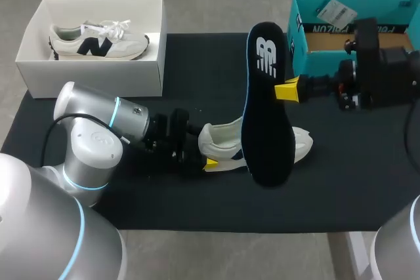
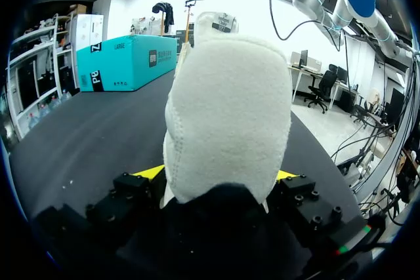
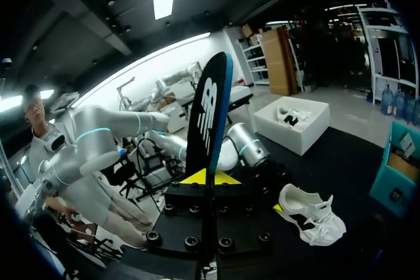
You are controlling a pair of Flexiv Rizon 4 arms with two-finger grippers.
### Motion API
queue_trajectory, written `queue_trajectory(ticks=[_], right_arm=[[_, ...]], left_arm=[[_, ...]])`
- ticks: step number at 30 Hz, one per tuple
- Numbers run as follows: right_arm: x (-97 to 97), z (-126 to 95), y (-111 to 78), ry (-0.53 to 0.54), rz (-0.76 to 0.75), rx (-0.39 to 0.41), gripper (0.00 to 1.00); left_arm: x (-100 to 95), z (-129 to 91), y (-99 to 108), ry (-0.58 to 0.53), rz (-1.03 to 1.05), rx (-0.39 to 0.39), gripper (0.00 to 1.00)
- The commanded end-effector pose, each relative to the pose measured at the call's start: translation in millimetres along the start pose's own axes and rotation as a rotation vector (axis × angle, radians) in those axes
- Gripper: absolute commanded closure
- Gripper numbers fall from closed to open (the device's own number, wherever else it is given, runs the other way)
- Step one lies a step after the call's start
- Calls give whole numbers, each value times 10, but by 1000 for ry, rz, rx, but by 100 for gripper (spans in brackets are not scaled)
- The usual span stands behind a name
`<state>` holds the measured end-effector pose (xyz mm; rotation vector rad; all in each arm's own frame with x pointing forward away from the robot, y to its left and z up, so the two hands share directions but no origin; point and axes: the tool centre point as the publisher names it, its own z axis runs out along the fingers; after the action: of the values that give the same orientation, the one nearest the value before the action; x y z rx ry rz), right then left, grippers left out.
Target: Take the shoe out of the shoebox, open the shoe tongue, remove and reinsert the insole, then place the shoe into the shoebox
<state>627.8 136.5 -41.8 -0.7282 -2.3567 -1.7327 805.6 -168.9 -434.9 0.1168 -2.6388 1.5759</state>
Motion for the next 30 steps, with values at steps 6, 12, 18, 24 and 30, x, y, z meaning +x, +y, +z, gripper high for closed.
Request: queue_trajectory(ticks=[6,12,18,24,30], right_arm=[[25,12,13,-6,1,3,100],[25,12,13,-6,1,3,100],[25,12,13,-6,1,3,100],[25,12,13,-6,1,3,100],[25,12,13,-6,1,3,100]], left_arm=[[6,12,15,-2,0,-1,100],[6,12,15,-2,0,-1,100],[6,12,15,-2,0,-1,100],[10,1,8,-5,3,-19,100],[48,-61,43,-3,17,-62,34]])
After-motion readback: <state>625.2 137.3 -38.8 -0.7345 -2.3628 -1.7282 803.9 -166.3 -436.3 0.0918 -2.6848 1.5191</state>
